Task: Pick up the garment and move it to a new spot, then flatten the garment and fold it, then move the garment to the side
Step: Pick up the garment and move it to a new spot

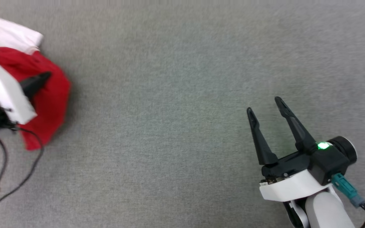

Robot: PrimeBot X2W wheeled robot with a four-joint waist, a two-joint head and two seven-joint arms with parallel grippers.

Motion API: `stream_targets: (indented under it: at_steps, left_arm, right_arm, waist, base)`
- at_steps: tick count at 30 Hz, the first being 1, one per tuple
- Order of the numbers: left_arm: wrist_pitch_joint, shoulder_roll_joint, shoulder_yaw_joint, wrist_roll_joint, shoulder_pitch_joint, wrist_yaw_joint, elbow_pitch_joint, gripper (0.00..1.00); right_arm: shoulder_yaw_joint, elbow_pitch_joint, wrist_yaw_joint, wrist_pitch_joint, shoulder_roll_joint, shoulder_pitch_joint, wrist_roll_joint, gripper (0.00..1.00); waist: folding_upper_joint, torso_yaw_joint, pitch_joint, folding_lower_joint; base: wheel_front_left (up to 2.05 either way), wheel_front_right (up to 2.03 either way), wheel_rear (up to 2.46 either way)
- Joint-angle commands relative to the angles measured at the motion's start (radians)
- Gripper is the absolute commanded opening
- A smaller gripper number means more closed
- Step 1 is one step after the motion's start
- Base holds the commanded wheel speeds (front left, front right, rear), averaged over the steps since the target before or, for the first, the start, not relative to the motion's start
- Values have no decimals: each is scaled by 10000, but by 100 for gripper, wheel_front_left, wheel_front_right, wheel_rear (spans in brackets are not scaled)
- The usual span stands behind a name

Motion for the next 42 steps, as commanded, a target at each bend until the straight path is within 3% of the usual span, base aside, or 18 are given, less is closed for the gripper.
stream_targets:
  at_steps: [1,9,17,21,22,26,27,28,32,36,42]
  left_arm:
    - [-107,-110,-144,88,40,-13,-153,0]
    - [-620,-1487,-1502,482,-335,-13,-983,0]
    - [-922,-3625,-3080,1298,-556,-13,-1077,0]
    - [-1114,-4736,-3894,1596,-576,-13,-773,0]
    - [-1245,-5328,-4288,1677,-550,-13,-605,0]
    - [-1581,-6279,-5269,1834,-393,-13,-71,0]
    - [-1707,-6340,-5418,1970,-420,-13,51,81]
    - [-1841,-6383,-5538,2038,-416,-12,217,100]
    - [-2498,-6260,-5719,2190,-511,-13,652,100]
    - [-3600,-5937,-5250,2176,-650,-12,938,100]
    - [-5389,-4984,-4360,2773,-929,373,1191,100]
  right_arm:
    - [-65,27,-3,-17,-18,72,79,100]
    - [-425,-6,-3,-17,-15,220,546,100]
    - [-1025,-231,-3,-19,-11,310,808,100]
    - [-1443,-325,-3,-17,-6,279,932,100]
    - [-1687,-353,-3,-17,-6,291,1025,100]
    - [-1910,-340,-3,-19,-3,322,1196,100]
    - [-1905,-335,-3,-19,-4,347,1200,100]
    - [-1856,-319,-3,-19,-3,363,1202,100]
    - [-1742,-255,-3,-19,-4,414,1177,100]
    - [-1710,-219,-3,-19,-6,496,1048,100]
    - [-1892,-127,-3,-19,-6,723,810,100]
  waist:
    - [0,-309,-430,1]
    - [0,-1158,-1156,1]
    - [0,-2121,-1355,1]
    - [0,-2542,-1311,1]
    - [0,-2697,-1295,1]
    - [0,-2914,-1294,1]
    - [0,-2923,-1310,1]
    - [0,-2920,-1329,1]
    - [0,-2702,-1469,1]
    - [0,-2275,-1727,1]
    - [0,-1306,-2323,1]
  base:
    - [0,0,0]
    - [0,0,0]
    - [0,0,0]
    - [0,0,0]
    - [0,0,0]
    - [0,0,0]
    - [0,0,0]
    - [0,0,0]
    - [0,0,0]
    - [0,0,0]
    - [0,0,0]
